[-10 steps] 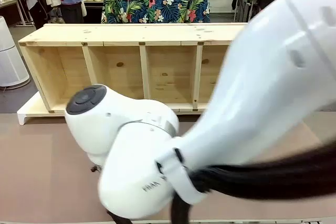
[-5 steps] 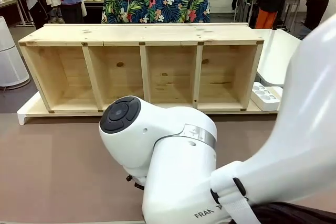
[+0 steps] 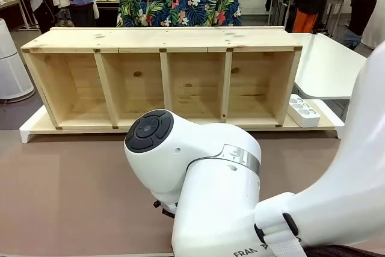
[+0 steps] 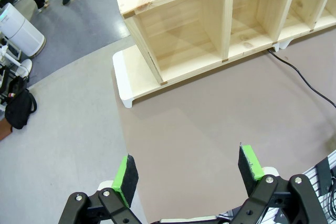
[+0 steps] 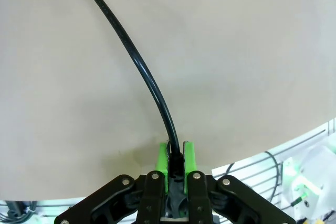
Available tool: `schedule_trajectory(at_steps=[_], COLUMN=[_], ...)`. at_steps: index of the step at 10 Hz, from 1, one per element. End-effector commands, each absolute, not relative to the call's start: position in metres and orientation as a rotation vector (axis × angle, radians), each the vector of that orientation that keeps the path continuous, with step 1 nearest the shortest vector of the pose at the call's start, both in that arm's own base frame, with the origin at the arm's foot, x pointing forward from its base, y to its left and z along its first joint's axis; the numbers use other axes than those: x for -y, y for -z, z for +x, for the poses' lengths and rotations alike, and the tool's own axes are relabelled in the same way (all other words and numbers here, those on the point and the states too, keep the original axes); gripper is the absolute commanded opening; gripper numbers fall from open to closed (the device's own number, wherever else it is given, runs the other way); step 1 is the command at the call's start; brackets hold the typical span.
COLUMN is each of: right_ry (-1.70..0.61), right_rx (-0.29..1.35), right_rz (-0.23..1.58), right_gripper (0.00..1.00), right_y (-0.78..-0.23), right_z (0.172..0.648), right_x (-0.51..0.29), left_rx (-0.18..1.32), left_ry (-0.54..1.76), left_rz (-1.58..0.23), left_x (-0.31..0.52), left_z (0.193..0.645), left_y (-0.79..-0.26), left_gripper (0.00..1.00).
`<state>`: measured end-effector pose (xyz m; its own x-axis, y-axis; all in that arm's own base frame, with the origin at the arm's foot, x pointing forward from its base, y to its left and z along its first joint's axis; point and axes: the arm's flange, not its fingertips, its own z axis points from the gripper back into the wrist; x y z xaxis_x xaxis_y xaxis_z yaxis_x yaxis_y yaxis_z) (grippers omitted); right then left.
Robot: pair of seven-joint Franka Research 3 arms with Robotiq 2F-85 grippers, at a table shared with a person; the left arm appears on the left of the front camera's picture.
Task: Perform cable management.
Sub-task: Pull the grasped Power Cable to the location of the Power Strip.
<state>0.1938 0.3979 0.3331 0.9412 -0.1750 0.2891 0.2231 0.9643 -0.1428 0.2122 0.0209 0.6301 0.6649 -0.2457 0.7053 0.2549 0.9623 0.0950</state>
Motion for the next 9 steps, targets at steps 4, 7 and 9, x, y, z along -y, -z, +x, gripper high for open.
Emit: schedule_trajectory(at_steps=[4,7,9], right_ry=[0.197,0.188,0.211], right_rx=[0.276,0.284,0.264], right_rz=[-0.177,-0.269,-0.312], right_gripper=[0.14,0.14,0.14], right_y=[-0.33,-0.327,-0.33], right_z=[0.195,0.182,0.165], right_x=[-0.401,-0.372,-0.327], left_rx=[0.795,0.795,0.795], left_ry=[0.278,0.278,0.278], left_rz=[-0.015,-0.015,-0.015], left_x=[-0.022,-0.022,-0.022], left_z=[0.212,0.212,0.212], left_y=[-0.63,-0.63,-0.63], left_gripper=[1.0,1.0,1.0])
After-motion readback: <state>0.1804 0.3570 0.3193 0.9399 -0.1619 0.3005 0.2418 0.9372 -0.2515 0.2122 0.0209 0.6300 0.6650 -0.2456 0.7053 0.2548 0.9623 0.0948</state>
